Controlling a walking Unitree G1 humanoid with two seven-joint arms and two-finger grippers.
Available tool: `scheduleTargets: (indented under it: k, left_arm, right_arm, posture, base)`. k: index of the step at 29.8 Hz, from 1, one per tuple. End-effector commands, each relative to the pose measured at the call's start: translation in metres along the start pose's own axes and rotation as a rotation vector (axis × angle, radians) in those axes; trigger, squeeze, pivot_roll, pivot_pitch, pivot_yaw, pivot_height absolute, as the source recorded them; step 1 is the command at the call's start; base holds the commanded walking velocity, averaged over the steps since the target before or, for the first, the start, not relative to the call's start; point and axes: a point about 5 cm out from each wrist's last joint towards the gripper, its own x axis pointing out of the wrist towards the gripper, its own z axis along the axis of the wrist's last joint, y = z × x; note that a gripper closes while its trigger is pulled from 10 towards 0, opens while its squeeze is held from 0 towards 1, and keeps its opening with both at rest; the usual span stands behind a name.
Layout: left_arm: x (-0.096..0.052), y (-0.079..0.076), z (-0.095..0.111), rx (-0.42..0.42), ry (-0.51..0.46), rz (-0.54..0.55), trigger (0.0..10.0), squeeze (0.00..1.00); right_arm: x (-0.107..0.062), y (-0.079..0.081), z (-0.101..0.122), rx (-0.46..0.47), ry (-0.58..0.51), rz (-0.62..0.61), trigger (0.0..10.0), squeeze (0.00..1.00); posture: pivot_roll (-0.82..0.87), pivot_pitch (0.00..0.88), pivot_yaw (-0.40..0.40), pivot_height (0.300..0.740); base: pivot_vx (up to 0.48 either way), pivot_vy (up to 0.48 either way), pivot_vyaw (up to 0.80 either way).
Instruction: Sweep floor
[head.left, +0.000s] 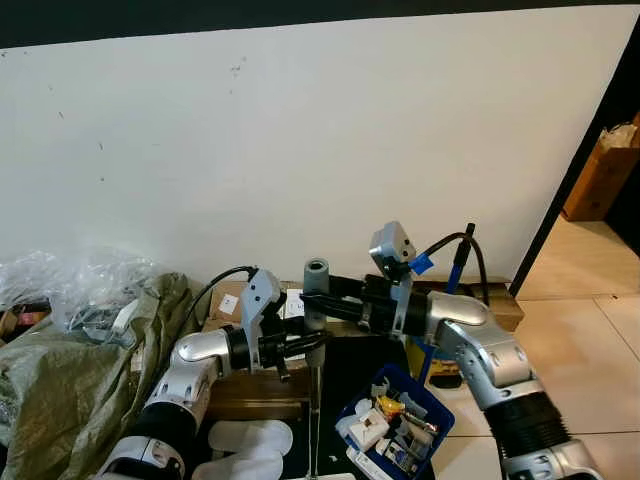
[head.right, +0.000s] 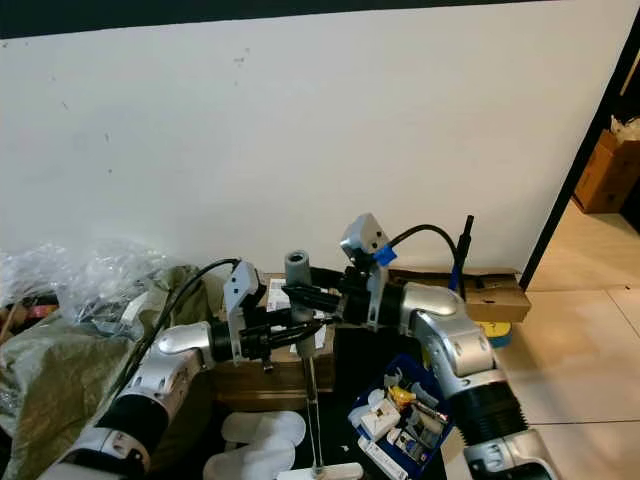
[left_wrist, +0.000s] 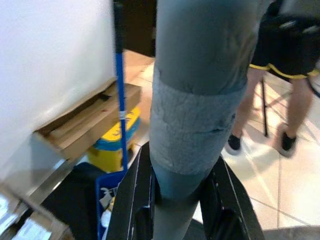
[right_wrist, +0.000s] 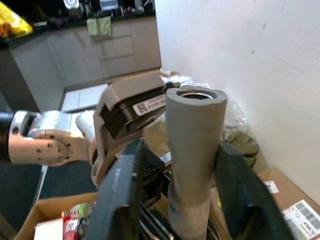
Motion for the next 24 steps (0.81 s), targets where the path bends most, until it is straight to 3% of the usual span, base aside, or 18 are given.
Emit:
scheduleTargets:
  k: [1, 2, 12, 14, 16, 20, 21, 24]
  left_arm:
    - [-0.009, 0.006, -0.005, -0.039, -0.005, 0.066, 0.0, 0.0]
    - [-0.011, 0.008, -0.007, -0.04, 0.003, 0.086, 0.0, 0.0]
    - [-0.02, 0.015, -0.014, -0.057, 0.022, 0.176, 0.0, 0.0]
    - [-0.027, 0.018, -0.022, -0.078, 0.046, 0.235, 0.0, 0.0]
    - [-0.027, 0.018, -0.022, -0.078, 0.046, 0.235, 0.0, 0.0]
    - [-0.039, 0.02, -0.034, -0.11, 0.076, 0.309, 0.0, 0.0]
    - [-0.05, 0.022, -0.044, -0.149, 0.092, 0.379, 0.0, 0.0]
    - [-0.054, 0.022, -0.047, -0.167, 0.097, 0.407, 0.0, 0.0]
  right_arm:
    - [0.001, 0.004, 0.001, 0.028, -0.03, 0.035, 10.0, 0.85]
    - [0.0, 0.006, -0.001, 0.05, -0.031, 0.055, 10.0, 1.0]
    - [-0.011, 0.007, -0.005, 0.09, -0.019, 0.08, 10.0, 1.0]
    - [-0.028, -0.002, -0.007, 0.108, -0.032, 0.018, 10.0, 1.0]
    - [-0.028, -0.002, -0.007, 0.108, -0.032, 0.018, 10.0, 1.0]
    - [-0.047, -0.013, -0.012, 0.129, -0.05, -0.082, 10.0, 1.0]
    - [-0.061, -0.017, -0.017, 0.153, -0.061, -0.142, 10.0, 1.0]
    - [-0.065, -0.018, -0.019, 0.163, -0.063, -0.158, 10.0, 1.0]
  posture:
    - [-0.09, 0.027, 0.048, 0.74]
    - [-0.09, 0.027, 0.048, 0.74]
    - [-0.08, 0.031, 0.047, 0.74]
    - [-0.07, 0.031, 0.046, 0.74]
    - [-0.07, 0.031, 0.046, 0.74]
    - [-0.06, 0.039, 0.044, 0.74]
    - [-0.06, 0.038, 0.038, 0.74]
    - [-0.06, 0.038, 0.038, 0.74]
  base:
    - [0.0, 0.0, 0.0]
    - [0.0, 0.0, 0.0]
    - [0.0, 0.0, 0.0]
    - [0.0, 0.0, 0.0]
    - [0.0, 0.0, 0.0]
    - [0.0, 0.0, 0.0]
    - [0.0, 0.0, 0.0]
    - [0.0, 0.0, 0.0]
